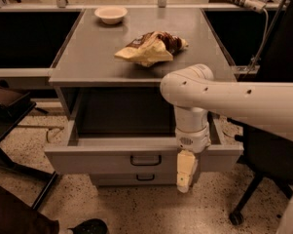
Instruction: Open top drawer
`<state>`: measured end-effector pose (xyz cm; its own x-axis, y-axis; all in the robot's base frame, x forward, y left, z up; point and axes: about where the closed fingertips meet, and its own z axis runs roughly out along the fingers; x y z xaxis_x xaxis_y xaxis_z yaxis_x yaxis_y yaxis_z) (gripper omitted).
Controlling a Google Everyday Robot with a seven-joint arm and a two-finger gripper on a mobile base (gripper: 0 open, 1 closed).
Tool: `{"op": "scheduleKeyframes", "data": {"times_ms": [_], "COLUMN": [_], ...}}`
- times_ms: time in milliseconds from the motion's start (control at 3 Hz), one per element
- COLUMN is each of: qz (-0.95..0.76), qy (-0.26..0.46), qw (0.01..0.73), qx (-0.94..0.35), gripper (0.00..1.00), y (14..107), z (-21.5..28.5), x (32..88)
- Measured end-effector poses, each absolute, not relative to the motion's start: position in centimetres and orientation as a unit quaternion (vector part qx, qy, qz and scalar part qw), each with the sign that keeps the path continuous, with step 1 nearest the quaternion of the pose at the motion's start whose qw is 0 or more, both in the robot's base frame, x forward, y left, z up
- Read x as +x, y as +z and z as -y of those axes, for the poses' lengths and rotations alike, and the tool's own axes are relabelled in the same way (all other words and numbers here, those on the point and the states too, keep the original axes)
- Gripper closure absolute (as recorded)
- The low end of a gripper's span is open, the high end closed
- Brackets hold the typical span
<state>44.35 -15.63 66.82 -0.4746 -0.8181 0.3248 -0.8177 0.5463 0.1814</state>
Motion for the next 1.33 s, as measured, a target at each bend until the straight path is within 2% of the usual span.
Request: {"op": "scheduleKeyframes", "data": {"times_ms": [333, 1333], "qz": [0.864, 0.863], "qy": [-0.017, -0.05], "qw": [0.207, 0.221], "qx": [0.459, 0.452], "gripper": [0.0, 0.0], "y": [66.8, 66.6], "z": [15.9, 15.5], "x": [41.6, 39.1]}}
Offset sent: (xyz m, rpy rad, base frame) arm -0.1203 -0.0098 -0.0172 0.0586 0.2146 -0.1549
